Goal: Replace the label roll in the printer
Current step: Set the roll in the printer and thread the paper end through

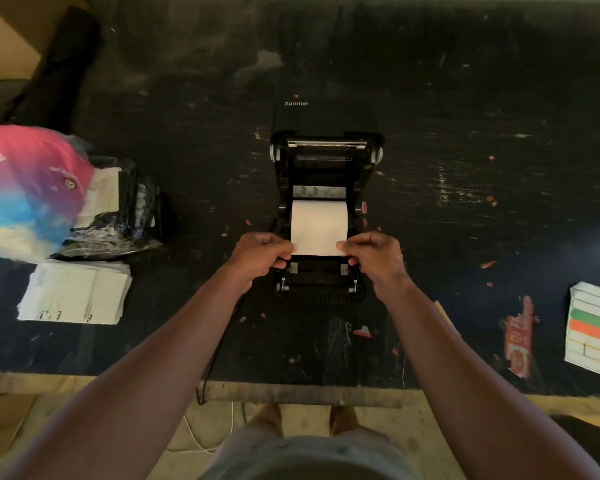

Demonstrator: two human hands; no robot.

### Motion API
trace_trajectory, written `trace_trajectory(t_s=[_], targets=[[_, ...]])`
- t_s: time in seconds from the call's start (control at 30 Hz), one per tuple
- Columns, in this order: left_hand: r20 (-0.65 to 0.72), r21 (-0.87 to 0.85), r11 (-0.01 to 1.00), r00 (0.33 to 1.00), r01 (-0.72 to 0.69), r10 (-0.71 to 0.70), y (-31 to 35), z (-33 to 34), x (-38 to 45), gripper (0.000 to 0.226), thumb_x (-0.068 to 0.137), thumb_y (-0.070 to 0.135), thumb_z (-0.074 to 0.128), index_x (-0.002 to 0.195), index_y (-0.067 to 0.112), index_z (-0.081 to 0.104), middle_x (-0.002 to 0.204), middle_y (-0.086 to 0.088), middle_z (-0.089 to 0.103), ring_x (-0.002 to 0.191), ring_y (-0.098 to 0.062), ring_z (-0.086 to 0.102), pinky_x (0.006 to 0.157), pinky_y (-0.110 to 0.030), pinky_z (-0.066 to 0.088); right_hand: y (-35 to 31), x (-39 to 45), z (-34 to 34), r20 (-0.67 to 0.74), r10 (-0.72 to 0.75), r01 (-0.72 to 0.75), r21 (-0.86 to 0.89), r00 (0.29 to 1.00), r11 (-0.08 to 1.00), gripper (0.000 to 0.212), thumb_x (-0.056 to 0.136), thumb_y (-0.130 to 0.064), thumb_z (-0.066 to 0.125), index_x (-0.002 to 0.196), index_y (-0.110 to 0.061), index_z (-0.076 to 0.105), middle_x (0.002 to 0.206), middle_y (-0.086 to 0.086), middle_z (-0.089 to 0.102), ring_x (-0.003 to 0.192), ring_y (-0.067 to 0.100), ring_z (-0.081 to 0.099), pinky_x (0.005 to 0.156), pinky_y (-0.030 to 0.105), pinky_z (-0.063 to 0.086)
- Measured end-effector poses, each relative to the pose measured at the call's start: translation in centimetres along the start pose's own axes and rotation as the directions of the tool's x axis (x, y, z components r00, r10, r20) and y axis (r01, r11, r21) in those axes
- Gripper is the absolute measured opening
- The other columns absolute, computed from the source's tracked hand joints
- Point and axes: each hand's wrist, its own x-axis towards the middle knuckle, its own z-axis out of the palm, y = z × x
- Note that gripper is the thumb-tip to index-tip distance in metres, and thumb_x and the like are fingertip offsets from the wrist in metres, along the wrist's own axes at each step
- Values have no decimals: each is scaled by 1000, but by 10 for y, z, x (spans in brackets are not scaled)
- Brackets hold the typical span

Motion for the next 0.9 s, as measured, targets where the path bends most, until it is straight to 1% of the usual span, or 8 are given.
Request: trace_trajectory(t_s=[0.07, 0.13, 0.23, 0.37, 0.47, 0.67, 0.8, 0.9], targets=[[-8, 27, 999, 1000, -23, 24, -1, 1, 1, 23, 90, 31, 80, 106, 14, 78, 99, 2, 78, 79, -5, 68, 53, -12, 44, 2, 2, -1, -5, 21, -21, -18, 1000, 1000, 17, 83, -19, 88, 97, -16, 79, 96, 1, 79, 75, 8, 66, 76, 28, 56], [-9, 38, 998, 999, -39, 40, -3, 2, 3, 24, 89, 33, 82, 105, 15, 79, 99, 3, 78, 80, -6, 68, 54, -12, 45, 3, 4, -2, 2, 32, -32, -48, 999, 998, 15, 82, -19, 89, 95, -17, 80, 95, 1, 80, 77, 9, 68, 84, 32, 60], [2, 57, 995, 996, -85, 85, -7, 2, 8, 21, 89, 28, 82, 105, 15, 80, 103, 1, 77, 93, -10, 69, 69, -18, 49, 4, 7, -3, 13, 10, -8, -107, 1000, 994, 11, 83, -18, 89, 91, -18, 81, 96, -1, 80, 85, 10, 70, 89, 32, 61], [27, 189, 974, 993, -121, 118, -9, -1, 18, 22, 85, 33, 86, 104, 22, 82, 117, 3, 77, 114, -11, 67, 93, -25, 47, 3, 10, -5, 44, -30, 39, -244, 999, 969, 9, 86, -20, 86, 86, -27, 80, 92, -14, 73, 95, 1, 65, 100, 32, 53], [44, 275, 954, 993, -121, 113, -9, -1, 22, 21, 85, 32, 86, 103, 22, 83, 120, 4, 76, 115, -12, 64, 98, -29, 44, 3, 12, -5, 49, -60, 73, -340, 997, 938, 8, 87, -22, 85, 87, -27, 80, 88, -17, 68, 99, 6, 64, 99, 31, 52], [28, 393, 907, 988, -152, 153, -7, -1, 25, 16, 84, 32, 87, 97, 23, 83, 94, 9, 73, 98, -11, 67, 91, -27, 47, 6, 15, -6, 35, -60, 68, -391, 998, 918, 8, 86, -24, 87, 93, -23, 83, 92, -12, 70, 97, 7, 63, 97, 30, 52], [39, 465, 857, 972, -222, 231, -3, -1, 20, 15, 86, 33, 85, 97, 22, 83, 70, 17, 60, 66, 2, 54, 69, -23, 45, 2, 17, -7, 59, -37, 57, -400, 998, 915, 7, 86, -24, 87, 89, -27, 81, 104, -5, 76, 105, 9, 64, 103, 35, 51], [38, 509, 814, 952, -280, 304, -5, 0, 19, 15, 88, 35, 83, 96, 22, 82, 57, 17, 57, 47, 3, 50, 58, -20, 43, 0, 18, -9, 72, -34, 61, -427, 997, 902, 9, 86, -22, 86, 87, -27, 79, 107, -4, 78, 109, 10, 66, 110, 39, 52]])
